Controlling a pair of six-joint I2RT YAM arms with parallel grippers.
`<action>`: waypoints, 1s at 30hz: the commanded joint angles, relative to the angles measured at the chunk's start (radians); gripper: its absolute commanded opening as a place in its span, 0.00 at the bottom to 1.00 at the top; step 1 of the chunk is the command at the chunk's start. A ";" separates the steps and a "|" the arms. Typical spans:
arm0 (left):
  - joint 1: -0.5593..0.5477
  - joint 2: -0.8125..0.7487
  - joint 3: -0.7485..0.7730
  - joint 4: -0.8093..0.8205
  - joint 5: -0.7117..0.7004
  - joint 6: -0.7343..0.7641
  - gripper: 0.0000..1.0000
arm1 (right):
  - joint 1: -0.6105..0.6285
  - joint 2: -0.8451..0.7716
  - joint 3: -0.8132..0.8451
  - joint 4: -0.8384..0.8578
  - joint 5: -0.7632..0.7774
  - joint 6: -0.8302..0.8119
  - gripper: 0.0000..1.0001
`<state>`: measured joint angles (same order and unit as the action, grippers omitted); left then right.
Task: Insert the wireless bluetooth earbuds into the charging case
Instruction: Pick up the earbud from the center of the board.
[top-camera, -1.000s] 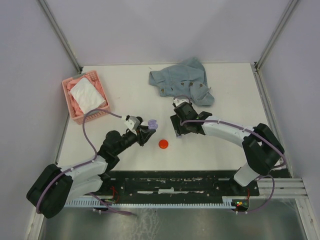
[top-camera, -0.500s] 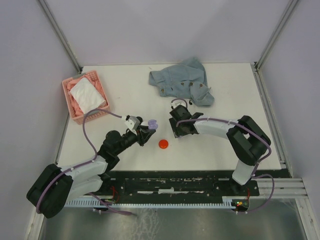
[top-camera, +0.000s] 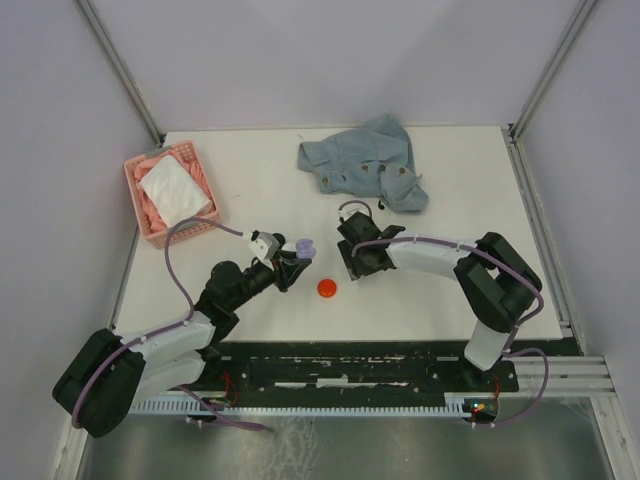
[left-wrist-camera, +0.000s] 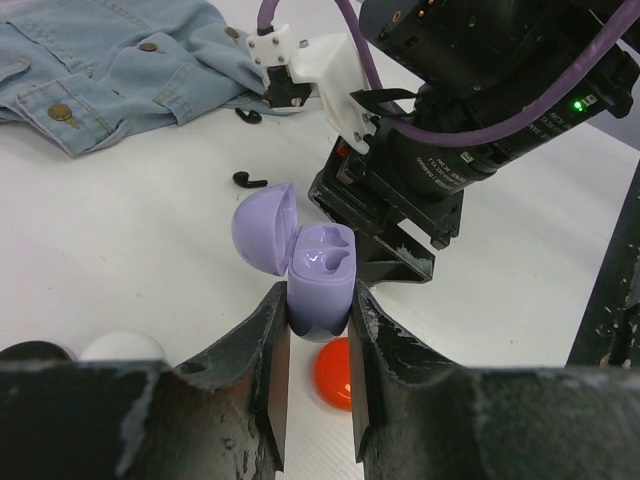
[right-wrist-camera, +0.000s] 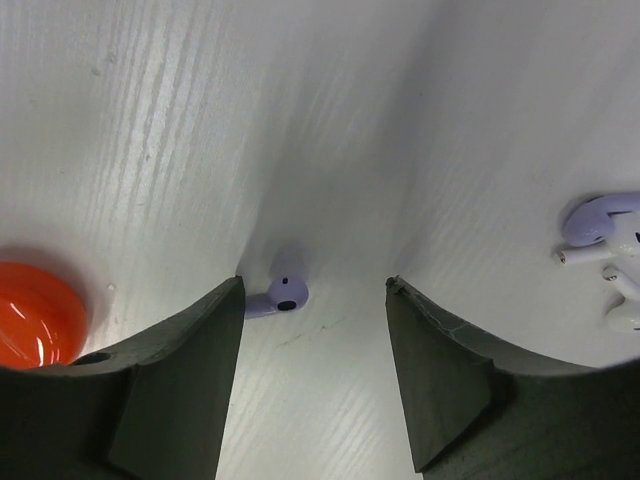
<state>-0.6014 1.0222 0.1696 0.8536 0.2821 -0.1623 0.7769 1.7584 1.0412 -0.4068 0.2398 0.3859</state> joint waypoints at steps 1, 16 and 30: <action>0.004 -0.018 0.005 0.042 -0.001 0.021 0.03 | 0.005 -0.054 0.001 -0.058 0.005 -0.021 0.67; 0.004 -0.025 0.005 0.041 0.009 0.019 0.03 | 0.005 -0.078 0.011 -0.020 -0.085 -0.018 0.58; 0.004 -0.019 0.011 0.041 0.040 0.020 0.03 | -0.002 -0.001 0.018 0.013 -0.055 -0.004 0.42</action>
<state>-0.6014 1.0134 0.1696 0.8536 0.2981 -0.1623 0.7776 1.7374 1.0405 -0.4339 0.1699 0.3710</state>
